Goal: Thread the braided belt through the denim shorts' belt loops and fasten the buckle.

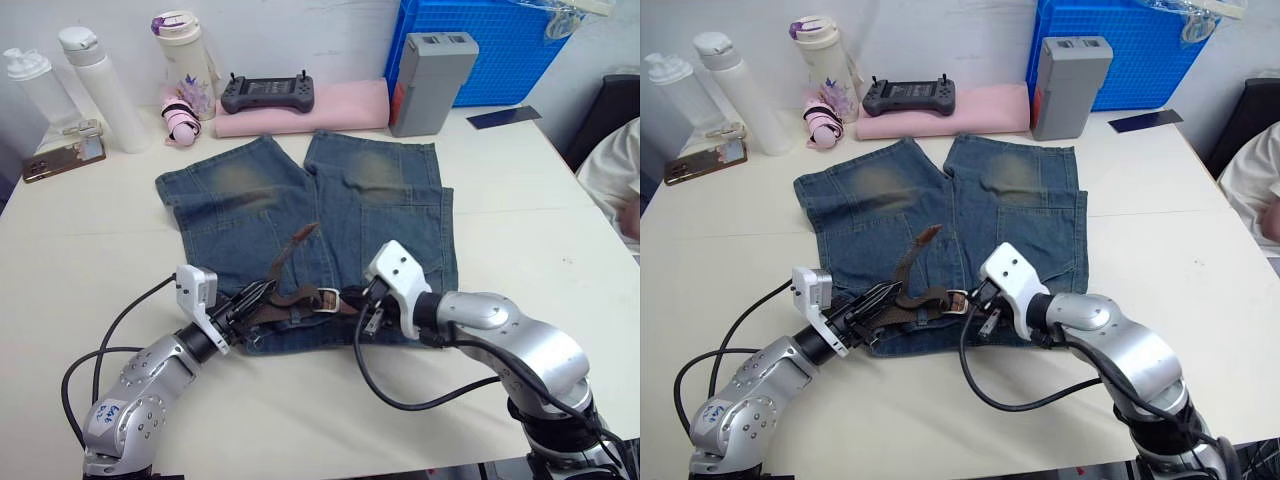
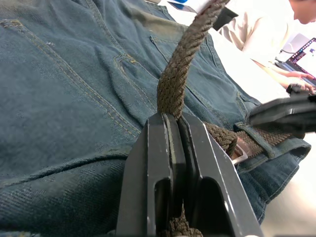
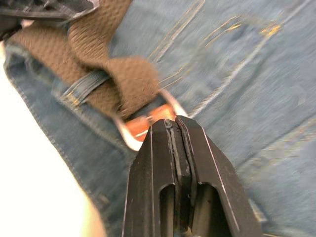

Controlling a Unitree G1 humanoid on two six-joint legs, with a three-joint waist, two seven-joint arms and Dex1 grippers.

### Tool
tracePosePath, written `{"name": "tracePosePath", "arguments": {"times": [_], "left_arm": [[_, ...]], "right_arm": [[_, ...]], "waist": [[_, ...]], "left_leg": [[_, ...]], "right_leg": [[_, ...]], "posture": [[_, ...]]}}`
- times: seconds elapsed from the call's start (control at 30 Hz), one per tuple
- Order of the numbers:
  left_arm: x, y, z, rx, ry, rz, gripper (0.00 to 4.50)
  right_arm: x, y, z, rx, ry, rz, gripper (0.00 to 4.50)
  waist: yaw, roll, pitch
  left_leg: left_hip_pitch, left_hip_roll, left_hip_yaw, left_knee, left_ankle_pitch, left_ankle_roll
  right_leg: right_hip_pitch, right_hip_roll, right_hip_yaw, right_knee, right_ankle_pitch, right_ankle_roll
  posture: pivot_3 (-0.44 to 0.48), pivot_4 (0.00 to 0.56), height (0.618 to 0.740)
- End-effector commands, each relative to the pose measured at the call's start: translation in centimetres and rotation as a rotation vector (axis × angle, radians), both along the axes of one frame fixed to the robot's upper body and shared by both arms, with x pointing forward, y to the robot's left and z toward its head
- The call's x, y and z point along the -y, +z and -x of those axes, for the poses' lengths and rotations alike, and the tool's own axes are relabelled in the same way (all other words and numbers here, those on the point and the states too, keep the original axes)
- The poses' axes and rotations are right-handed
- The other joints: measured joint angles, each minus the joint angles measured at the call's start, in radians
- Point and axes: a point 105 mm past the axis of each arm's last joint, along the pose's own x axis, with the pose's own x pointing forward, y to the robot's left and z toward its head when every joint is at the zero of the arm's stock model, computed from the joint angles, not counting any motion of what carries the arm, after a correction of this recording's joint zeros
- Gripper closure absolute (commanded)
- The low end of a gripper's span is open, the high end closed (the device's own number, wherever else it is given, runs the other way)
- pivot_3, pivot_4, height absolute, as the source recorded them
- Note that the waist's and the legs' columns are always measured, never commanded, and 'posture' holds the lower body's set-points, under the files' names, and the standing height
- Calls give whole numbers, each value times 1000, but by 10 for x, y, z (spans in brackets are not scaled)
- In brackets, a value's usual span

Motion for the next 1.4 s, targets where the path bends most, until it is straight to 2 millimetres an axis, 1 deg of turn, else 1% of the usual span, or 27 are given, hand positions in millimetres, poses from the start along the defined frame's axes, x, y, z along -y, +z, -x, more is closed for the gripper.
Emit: {"name": "tracePosePath", "arguments": {"times": [0.03,0.4,0.53,0.63,0.77,0.83,1.0,1.07,1.13,1.23,1.4], "left_arm": [[3,4,4,23,-19,-15,4500],[3,6,4,28,-20,-21,4500],[3,5,5,28,-26,-26,4500],[3,4,4,28,-29,-30,4500],[2,4,3,30,-28,-43,4500],[0,4,2,41,-28,-77,4500],[-8,3,-2,75,-42,-157,4500],[-10,3,-2,81,-44,-167,4500],[-17,3,-5,90,-46,-192,4500],[-26,5,-9,107,-53,-234,4500],[-34,12,-12,134,-69,-261,4500]], "right_arm": [[-6,-2,1,19,7,-2,4487],[-10,-15,-6,-15,-13,19,4487],[-23,-7,-11,12,9,-6,4487],[-30,-3,-8,27,51,-6,4487],[-36,-2,4,38,145,35,4487],[-35,-1,5,56,155,56,4487],[-14,19,-9,111,79,46,4487],[-11,22,-11,114,72,45,4487],[-8,23,-14,114,62,50,4487],[-9,18,-15,103,63,54,4487],[-21,11,-11,65,80,35,4487]], "waist": [[0,0,0],[0,0,0],[-1,0,0],[0,0,0],[-1,0,0],[-1,0,0],[0,0,0],[0,0,0],[-1,0,0],[-1,0,0],[-2,0,0]], "left_leg": [[0,0,0,0,0,0],[0,0,0,0,0,0],[1,0,0,0,0,0],[0,0,0,0,0,0],[0,0,0,-1,0,0],[0,0,0,-1,0,0],[0,0,0,-1,0,0],[0,0,0,-1,0,0],[0,0,0,-2,0,0],[0,1,0,-3,0,0],[0,1,1,-4,0,0]], "right_leg": [[0,0,0,0,0,0],[0,0,0,0,0,0],[0,0,0,0,0,0],[0,0,0,0,0,0],[0,0,0,-1,0,0],[0,0,0,-1,0,0],[0,0,0,-1,0,0],[0,0,0,-2,0,0],[0,1,0,-2,0,0],[-1,1,0,-2,0,0],[-1,1,0,-2,0,0]], "posture": [[0,150,740],[0,150,740],[0,150,740],[0,150,740],[0,150,740],[0,150,740],[0,150,740],[0,150,740],[0,150,740],[0,150,740],[0,150,740]]}}
